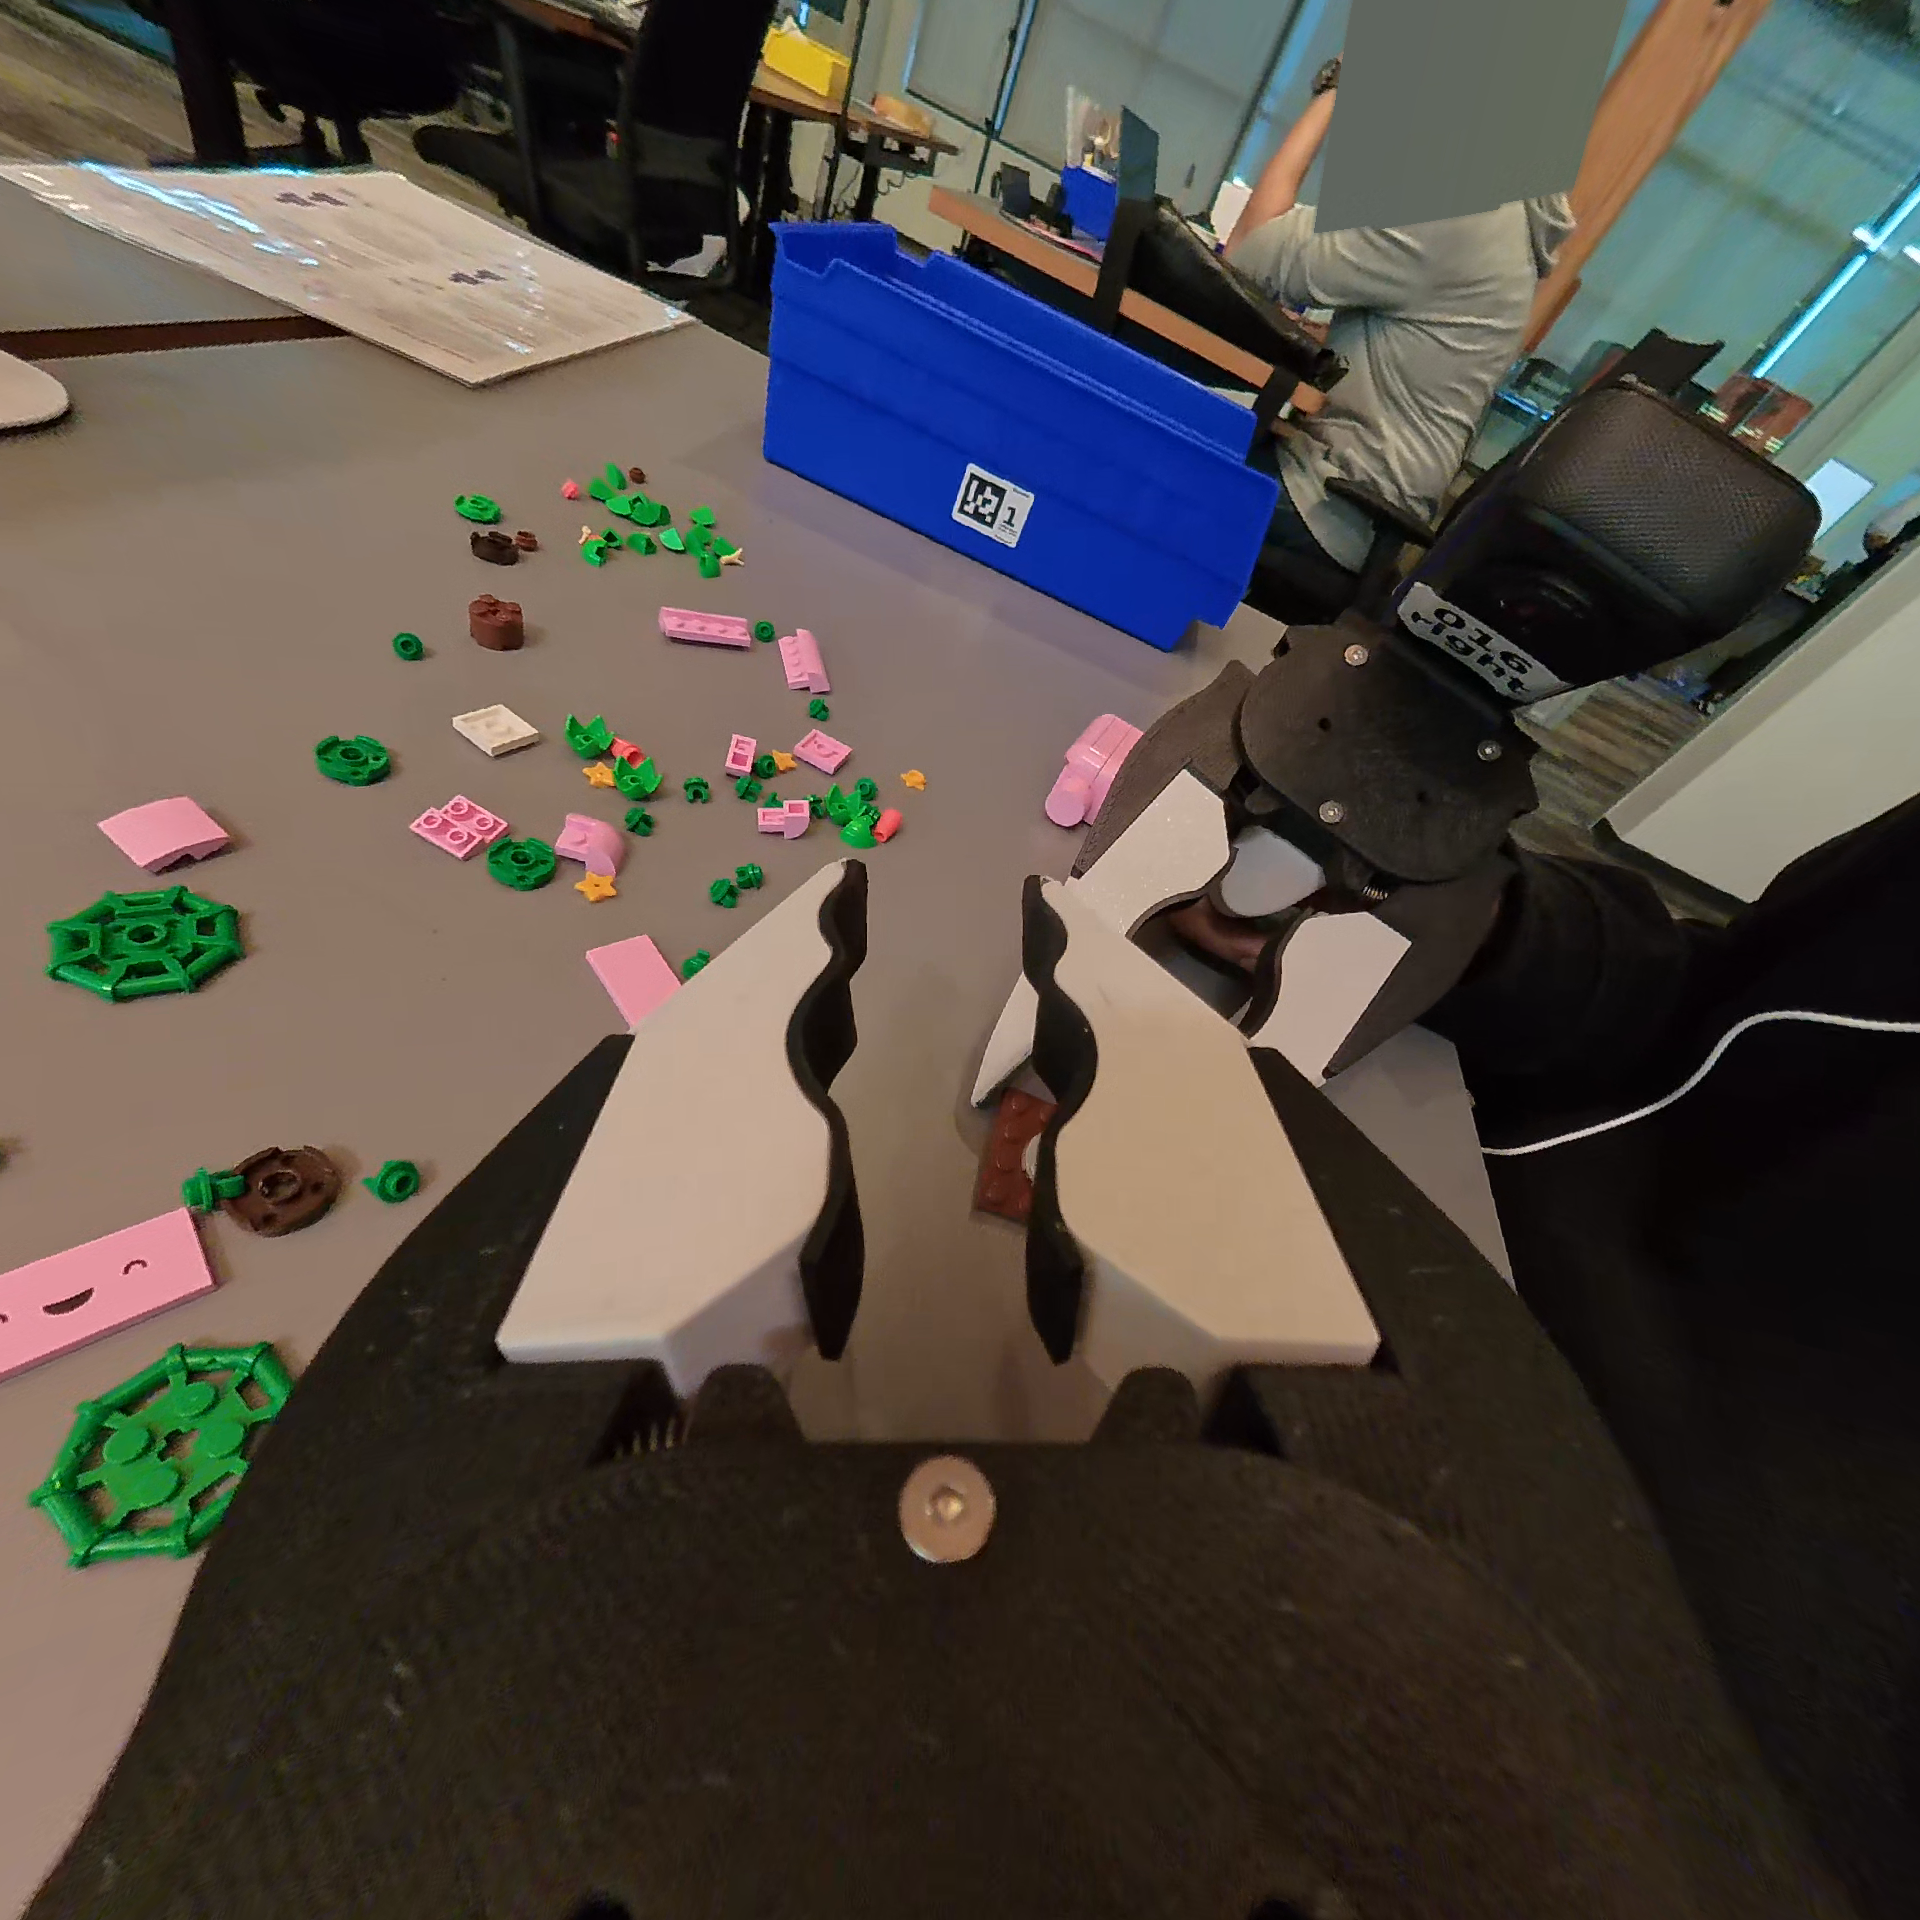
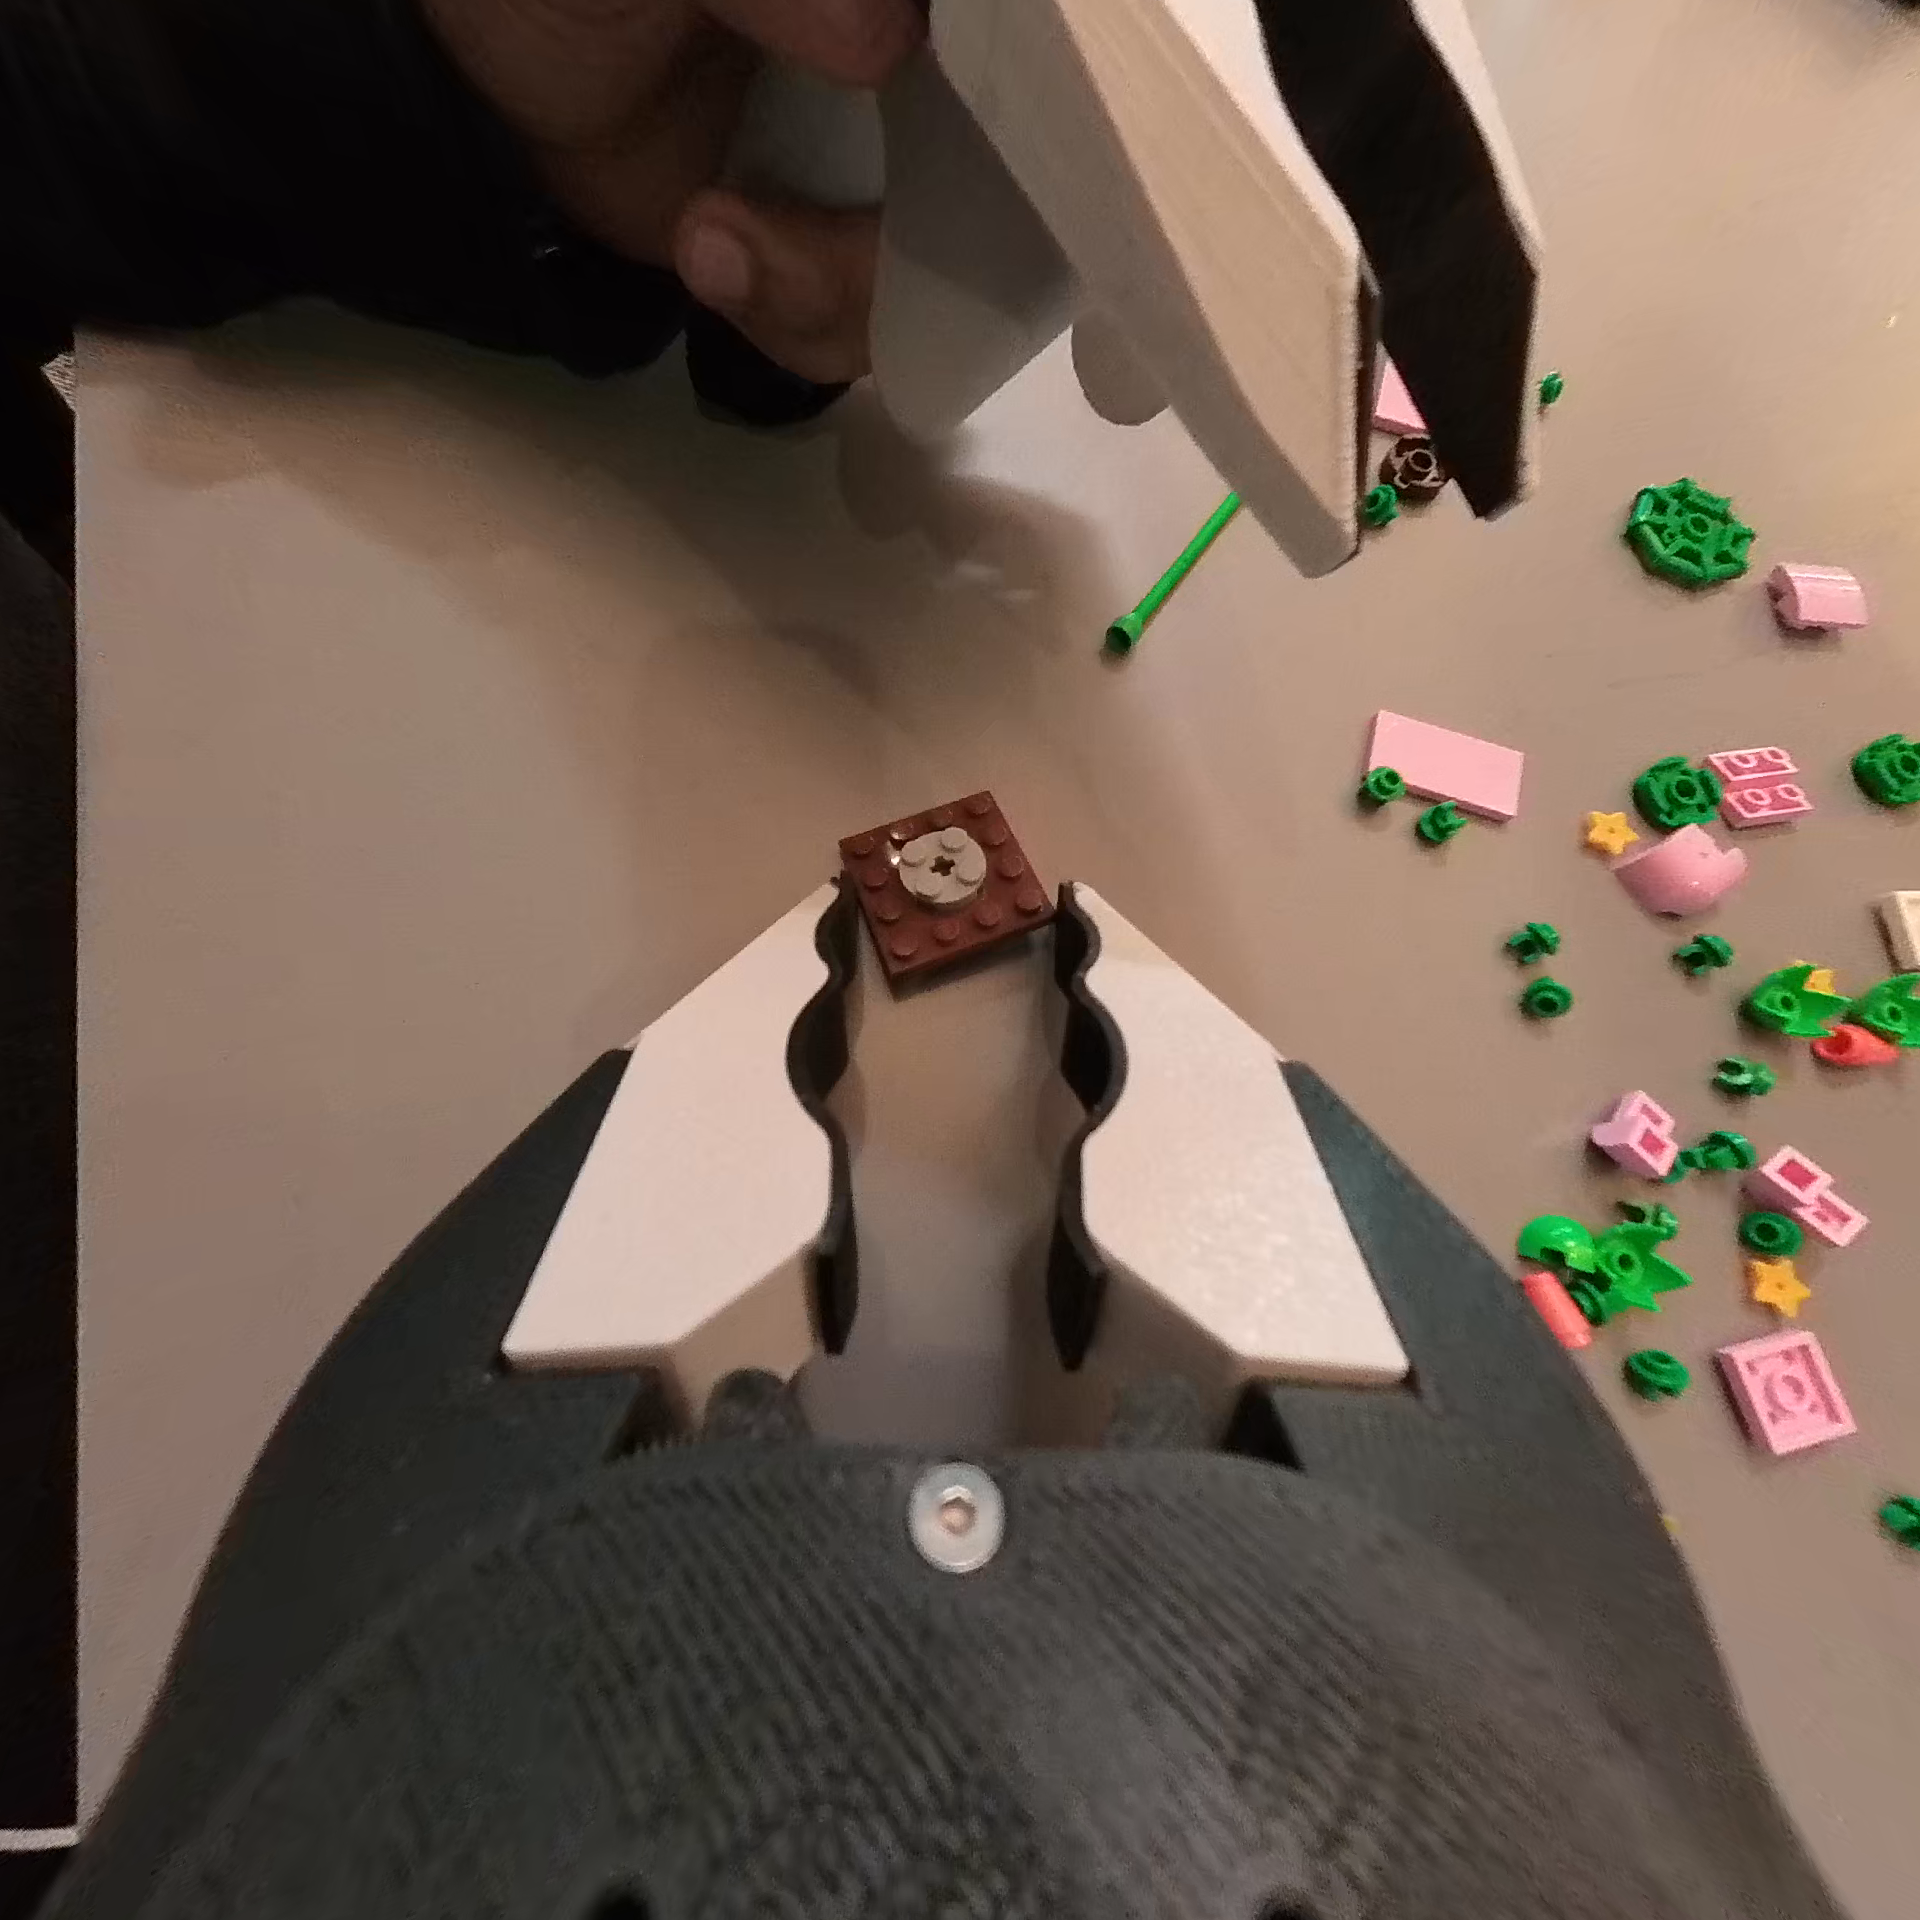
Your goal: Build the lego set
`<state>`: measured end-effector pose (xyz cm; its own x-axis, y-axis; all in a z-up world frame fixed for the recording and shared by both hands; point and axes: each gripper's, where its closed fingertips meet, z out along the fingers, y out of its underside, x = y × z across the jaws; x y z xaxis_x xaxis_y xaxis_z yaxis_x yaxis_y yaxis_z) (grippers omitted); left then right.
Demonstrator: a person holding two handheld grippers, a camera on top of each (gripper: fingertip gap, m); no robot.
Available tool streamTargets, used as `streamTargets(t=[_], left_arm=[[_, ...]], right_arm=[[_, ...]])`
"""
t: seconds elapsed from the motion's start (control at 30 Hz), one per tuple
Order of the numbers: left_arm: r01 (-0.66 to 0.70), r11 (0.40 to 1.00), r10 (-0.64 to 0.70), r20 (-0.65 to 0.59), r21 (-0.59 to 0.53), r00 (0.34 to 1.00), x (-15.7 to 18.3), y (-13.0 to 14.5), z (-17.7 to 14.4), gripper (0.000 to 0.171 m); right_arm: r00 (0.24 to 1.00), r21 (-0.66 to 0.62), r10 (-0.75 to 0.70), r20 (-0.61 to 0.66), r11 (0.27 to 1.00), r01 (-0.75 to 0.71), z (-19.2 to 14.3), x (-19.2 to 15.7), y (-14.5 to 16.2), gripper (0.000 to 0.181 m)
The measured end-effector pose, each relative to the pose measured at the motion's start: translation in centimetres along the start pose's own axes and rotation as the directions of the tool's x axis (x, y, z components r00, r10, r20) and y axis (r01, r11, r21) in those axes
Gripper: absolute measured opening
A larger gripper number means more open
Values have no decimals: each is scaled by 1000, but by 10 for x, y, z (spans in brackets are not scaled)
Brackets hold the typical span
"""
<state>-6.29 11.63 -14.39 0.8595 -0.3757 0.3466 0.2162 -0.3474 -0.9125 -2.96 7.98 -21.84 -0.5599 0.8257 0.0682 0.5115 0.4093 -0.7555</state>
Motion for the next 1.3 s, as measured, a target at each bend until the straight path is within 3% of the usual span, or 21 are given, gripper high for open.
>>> streamTargets(t=[1.3], left_arm=[[15, 1000, -15, 2, 8, 1000, -4, 1, 1, 26]], right_arm=[[998, -10, 47, 51, 999, -46, 1, -1, 1, 39]])
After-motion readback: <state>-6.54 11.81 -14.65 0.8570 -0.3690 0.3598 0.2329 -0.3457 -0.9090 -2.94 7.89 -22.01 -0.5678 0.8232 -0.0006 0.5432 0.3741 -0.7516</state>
